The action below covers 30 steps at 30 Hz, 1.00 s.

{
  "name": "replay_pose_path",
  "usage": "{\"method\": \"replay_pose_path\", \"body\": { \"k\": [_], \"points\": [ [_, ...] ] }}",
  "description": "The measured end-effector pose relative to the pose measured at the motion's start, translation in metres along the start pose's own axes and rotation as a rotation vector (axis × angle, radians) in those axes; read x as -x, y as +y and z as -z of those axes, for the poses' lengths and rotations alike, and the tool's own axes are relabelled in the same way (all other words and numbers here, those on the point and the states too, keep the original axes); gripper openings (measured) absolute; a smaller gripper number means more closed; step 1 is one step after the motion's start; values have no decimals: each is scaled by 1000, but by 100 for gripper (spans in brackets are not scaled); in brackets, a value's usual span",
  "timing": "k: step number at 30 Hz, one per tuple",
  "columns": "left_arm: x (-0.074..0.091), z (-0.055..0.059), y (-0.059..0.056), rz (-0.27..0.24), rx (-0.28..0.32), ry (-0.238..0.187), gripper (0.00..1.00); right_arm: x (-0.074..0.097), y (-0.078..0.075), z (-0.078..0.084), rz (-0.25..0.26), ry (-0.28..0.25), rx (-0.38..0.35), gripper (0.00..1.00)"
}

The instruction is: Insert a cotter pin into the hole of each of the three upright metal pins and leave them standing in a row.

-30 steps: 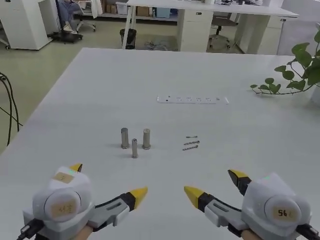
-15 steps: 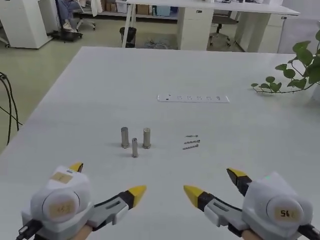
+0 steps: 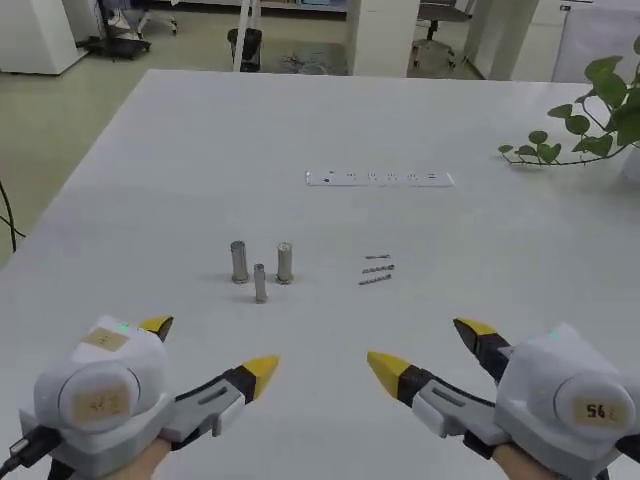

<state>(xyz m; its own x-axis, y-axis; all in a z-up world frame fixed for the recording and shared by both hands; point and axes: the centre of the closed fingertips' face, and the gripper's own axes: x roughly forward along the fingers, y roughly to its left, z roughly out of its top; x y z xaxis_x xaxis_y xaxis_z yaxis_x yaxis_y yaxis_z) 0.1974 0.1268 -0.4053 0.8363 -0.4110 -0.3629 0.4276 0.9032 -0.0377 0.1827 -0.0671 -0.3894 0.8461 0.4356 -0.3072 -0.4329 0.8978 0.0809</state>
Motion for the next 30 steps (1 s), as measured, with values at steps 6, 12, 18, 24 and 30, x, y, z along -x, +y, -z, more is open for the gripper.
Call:
{"method": "replay_pose_path", "body": {
  "k": [6,12,18,24,30],
  "points": [
    [-28,-5,3,36,-19,2,63,-4,-3,-5,-8,46,36,65],
    [-55,-9,7,61,-66,16,53,-9,-3,-10,-27,51,18,64],
    [-86,-8,19,84,-41,27,46,-16,-4,-9,-43,55,-14,63],
    [-105,-8,26,89,-11,25,39,-22,-7,-7,-43,62,-43,62],
    [-123,-12,31,98,1,20,31,-28,-11,-6,-38,63,-50,61]
  ]
}}
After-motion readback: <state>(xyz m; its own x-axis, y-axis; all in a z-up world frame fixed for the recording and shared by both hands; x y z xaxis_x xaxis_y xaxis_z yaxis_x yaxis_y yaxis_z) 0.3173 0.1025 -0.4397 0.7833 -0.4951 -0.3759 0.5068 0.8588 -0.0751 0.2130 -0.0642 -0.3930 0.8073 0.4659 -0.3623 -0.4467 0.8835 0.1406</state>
